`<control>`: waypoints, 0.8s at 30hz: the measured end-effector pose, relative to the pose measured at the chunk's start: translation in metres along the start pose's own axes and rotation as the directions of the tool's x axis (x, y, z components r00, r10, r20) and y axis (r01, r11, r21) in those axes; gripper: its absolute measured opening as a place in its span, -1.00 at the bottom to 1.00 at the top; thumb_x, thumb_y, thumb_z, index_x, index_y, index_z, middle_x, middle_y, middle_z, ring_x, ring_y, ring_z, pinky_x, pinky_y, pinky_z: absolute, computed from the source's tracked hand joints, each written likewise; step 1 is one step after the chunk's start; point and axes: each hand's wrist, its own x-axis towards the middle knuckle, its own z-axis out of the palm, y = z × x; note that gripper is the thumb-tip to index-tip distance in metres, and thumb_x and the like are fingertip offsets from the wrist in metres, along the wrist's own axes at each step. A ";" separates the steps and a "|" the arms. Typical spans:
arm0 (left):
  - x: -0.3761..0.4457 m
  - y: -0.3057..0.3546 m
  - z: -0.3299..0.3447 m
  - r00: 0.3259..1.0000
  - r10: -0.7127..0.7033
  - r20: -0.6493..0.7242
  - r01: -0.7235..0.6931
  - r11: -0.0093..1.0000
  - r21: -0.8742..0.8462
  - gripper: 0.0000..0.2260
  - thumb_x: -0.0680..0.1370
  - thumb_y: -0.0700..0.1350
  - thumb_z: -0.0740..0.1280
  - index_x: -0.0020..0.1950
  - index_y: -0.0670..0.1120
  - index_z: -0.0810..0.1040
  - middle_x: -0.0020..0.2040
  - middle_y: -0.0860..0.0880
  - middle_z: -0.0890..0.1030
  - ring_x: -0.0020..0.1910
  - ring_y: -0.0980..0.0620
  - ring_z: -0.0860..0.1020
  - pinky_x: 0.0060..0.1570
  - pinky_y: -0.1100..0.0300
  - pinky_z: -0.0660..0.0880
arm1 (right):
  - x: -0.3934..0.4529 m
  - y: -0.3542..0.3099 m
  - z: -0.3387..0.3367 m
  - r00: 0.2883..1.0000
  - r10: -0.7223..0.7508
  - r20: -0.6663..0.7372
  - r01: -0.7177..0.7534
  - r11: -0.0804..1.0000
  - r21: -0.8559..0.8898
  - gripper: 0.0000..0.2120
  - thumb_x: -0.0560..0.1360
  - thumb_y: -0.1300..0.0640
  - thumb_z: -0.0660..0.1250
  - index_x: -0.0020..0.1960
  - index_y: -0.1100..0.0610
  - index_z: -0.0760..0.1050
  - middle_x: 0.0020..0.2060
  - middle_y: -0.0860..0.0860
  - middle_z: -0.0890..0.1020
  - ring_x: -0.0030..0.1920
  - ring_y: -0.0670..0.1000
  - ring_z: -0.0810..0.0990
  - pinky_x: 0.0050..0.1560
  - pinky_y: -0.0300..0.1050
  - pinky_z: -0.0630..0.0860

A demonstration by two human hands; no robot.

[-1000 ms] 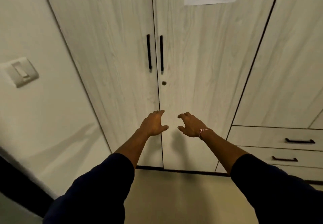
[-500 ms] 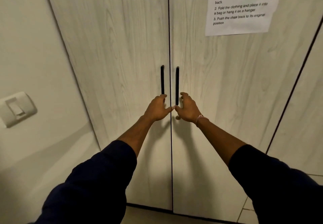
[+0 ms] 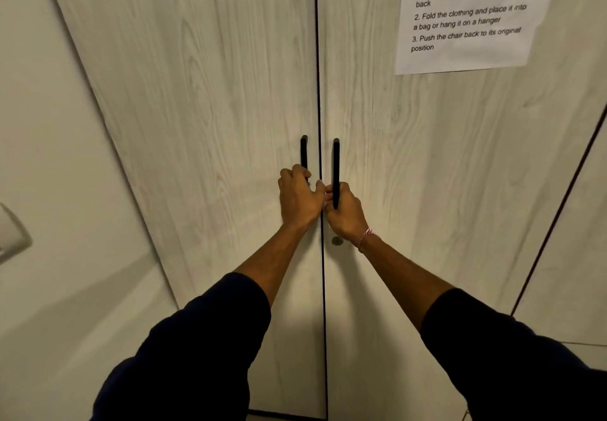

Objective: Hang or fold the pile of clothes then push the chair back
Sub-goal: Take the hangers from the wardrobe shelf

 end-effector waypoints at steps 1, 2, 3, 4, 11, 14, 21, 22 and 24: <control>-0.002 0.005 0.000 1.000 0.014 -0.004 -0.015 0.999 -0.039 -0.75 0.55 -0.08 0.42 0.15 -0.18 0.55 0.07 -0.13 0.55 -0.02 -0.04 0.56 -0.07 0.16 0.51 | -0.001 0.000 0.000 1.000 -0.002 -0.003 0.002 1.000 -0.006 -0.78 0.64 0.26 0.24 0.28 0.24 0.41 -0.02 0.04 0.59 -0.07 -0.01 0.57 -0.19 -0.42 0.43; -0.005 0.010 0.000 1.000 0.018 0.014 -0.017 0.995 -0.098 -0.75 0.56 -0.08 0.42 0.17 -0.19 0.59 0.05 -0.13 0.60 -0.03 -0.02 0.60 -0.02 0.16 0.56 | -0.002 -0.001 -0.002 1.000 -0.003 -0.004 0.003 1.000 -0.012 -0.77 0.65 0.26 0.23 0.29 0.25 0.42 0.00 0.05 0.59 -0.06 -0.01 0.56 -0.19 -0.42 0.41; -0.007 0.015 0.000 0.999 0.017 0.048 -0.009 0.988 -0.156 -0.75 0.57 -0.10 0.41 0.19 -0.20 0.62 0.04 -0.13 0.65 -0.03 0.00 0.62 0.04 0.16 0.58 | -0.004 -0.003 -0.004 1.000 0.003 -0.008 -0.003 1.000 -0.016 -0.75 0.65 0.25 0.23 0.31 0.26 0.43 0.01 0.06 0.60 -0.04 0.00 0.56 -0.19 -0.42 0.41; -0.010 0.021 0.000 0.997 0.013 0.081 0.004 0.979 -0.203 -0.75 0.58 -0.12 0.40 0.22 -0.20 0.63 0.04 -0.12 0.68 -0.02 0.01 0.63 0.09 0.18 0.58 | -0.006 -0.005 -0.006 1.000 0.011 -0.012 -0.011 1.000 -0.012 -0.74 0.65 0.23 0.23 0.32 0.27 0.44 0.03 0.06 0.60 -0.03 0.00 0.56 -0.21 -0.44 0.41; -0.025 0.040 -0.019 0.974 -0.076 0.213 0.148 0.926 -0.348 -0.76 0.54 -0.20 0.46 0.19 -0.20 0.66 0.04 -0.13 0.71 -0.01 0.00 0.68 0.08 0.18 0.61 | -0.040 -0.018 -0.017 0.998 0.028 -0.051 -0.028 1.000 -0.002 -0.75 0.62 0.28 0.26 0.28 0.25 0.52 0.10 0.14 0.66 0.05 0.05 0.62 -0.06 -0.37 0.46; -0.034 0.039 -0.033 0.963 -0.064 0.262 0.161 0.917 -0.365 -0.75 0.50 -0.18 0.50 0.15 -0.20 0.67 0.01 -0.12 0.72 -0.11 0.05 0.69 -0.04 0.27 0.62 | -0.061 -0.025 -0.024 0.997 0.038 -0.061 -0.036 0.998 0.043 -0.76 0.62 0.26 0.29 0.28 0.24 0.54 0.06 0.07 0.66 0.04 -0.01 0.60 -0.04 -0.46 0.45; -0.090 0.067 -0.059 0.957 -0.053 0.286 0.160 0.917 -0.365 -0.74 0.50 -0.13 0.50 0.17 -0.17 0.68 0.02 -0.08 0.72 -0.05 0.03 0.69 0.00 0.21 0.64 | -0.122 -0.045 -0.045 0.985 0.080 -0.156 -0.064 0.992 0.110 -0.83 0.62 0.25 0.29 0.17 0.18 0.61 -0.13 0.00 0.69 -0.15 -0.10 0.66 -0.07 -0.29 0.59; -0.097 0.072 -0.061 0.960 -0.049 0.274 0.153 0.915 -0.372 -0.75 0.51 -0.13 0.49 0.17 -0.17 0.68 0.02 -0.08 0.72 -0.07 0.03 0.70 -0.03 0.21 0.64 | -0.127 -0.046 -0.047 0.983 0.086 -0.165 -0.066 0.991 0.120 -0.83 0.63 0.24 0.29 0.15 0.16 0.62 -0.14 0.00 0.69 -0.15 -0.08 0.67 -0.07 -0.27 0.60; -0.114 0.082 -0.069 0.962 -0.045 0.271 0.152 0.909 -0.388 -0.75 0.52 -0.12 0.49 0.16 -0.16 0.68 0.03 -0.08 0.72 -0.10 0.02 0.70 -0.06 0.19 0.66 | -0.145 -0.052 -0.052 0.972 0.096 -0.215 -0.072 0.990 0.118 -0.84 0.63 0.20 0.30 0.14 0.12 0.63 -0.13 -0.01 0.70 -0.13 -0.04 0.69 -0.05 -0.22 0.63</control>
